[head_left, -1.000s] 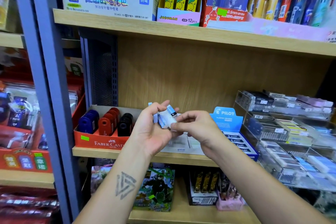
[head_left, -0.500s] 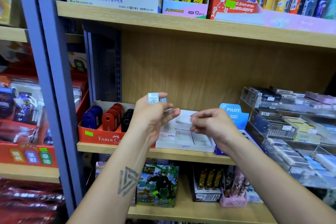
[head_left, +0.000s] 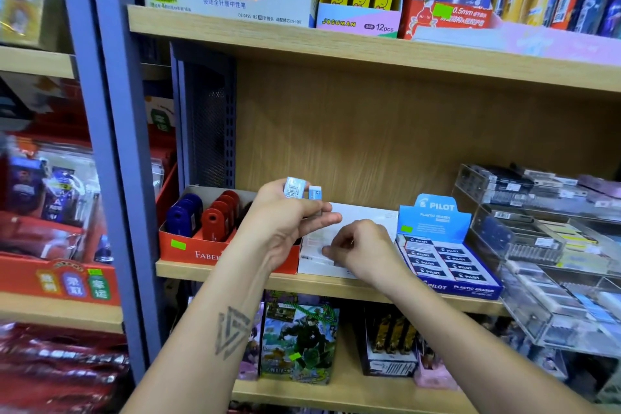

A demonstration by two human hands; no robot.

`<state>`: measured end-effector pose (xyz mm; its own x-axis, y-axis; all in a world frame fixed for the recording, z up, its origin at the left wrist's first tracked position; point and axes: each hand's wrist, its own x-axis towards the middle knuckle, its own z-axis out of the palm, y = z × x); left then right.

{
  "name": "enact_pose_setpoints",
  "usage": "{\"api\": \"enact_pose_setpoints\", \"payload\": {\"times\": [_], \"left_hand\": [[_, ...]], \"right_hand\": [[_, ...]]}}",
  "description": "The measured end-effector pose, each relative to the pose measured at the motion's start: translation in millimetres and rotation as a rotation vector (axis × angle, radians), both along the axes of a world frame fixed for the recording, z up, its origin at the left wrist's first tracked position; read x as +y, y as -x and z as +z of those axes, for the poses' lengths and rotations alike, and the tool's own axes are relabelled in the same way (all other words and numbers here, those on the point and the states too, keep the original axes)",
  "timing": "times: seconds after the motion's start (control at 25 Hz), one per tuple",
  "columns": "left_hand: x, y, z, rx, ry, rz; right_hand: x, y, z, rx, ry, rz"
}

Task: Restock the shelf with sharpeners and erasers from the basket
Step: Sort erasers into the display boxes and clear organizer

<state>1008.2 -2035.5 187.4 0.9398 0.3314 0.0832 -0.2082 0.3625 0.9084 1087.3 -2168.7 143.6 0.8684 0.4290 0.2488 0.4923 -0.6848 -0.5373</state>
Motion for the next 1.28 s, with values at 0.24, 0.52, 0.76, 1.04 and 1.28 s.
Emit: {"api": "enact_pose_setpoints", "payload": {"times": [0.24, 0.52, 0.76, 1.04, 1.28], "left_hand": [[-13, 0, -3, -0.003, -0.002, -0.106], [-67, -8, -4, -0.003, -0.054, -0.351], [-148, -34, 2, 0.000, -0.120, -0.393], [-238, -65, 1, 0.042, -0.111, -0.338], [-287, -76, 5, 0.046, -0.082, -0.486]], "right_hand": [[-19, -4, 9, 0.043, -0.177, 0.019], [-116, 1, 61, 0.103, -0.351, 0.417], [-194, -2, 60, 0.232, -0.628, 0.175], [-266, 1, 67, 0.214, -0.705, -0.022], [-306, -10, 67, 0.175, -0.647, -0.204]]}}
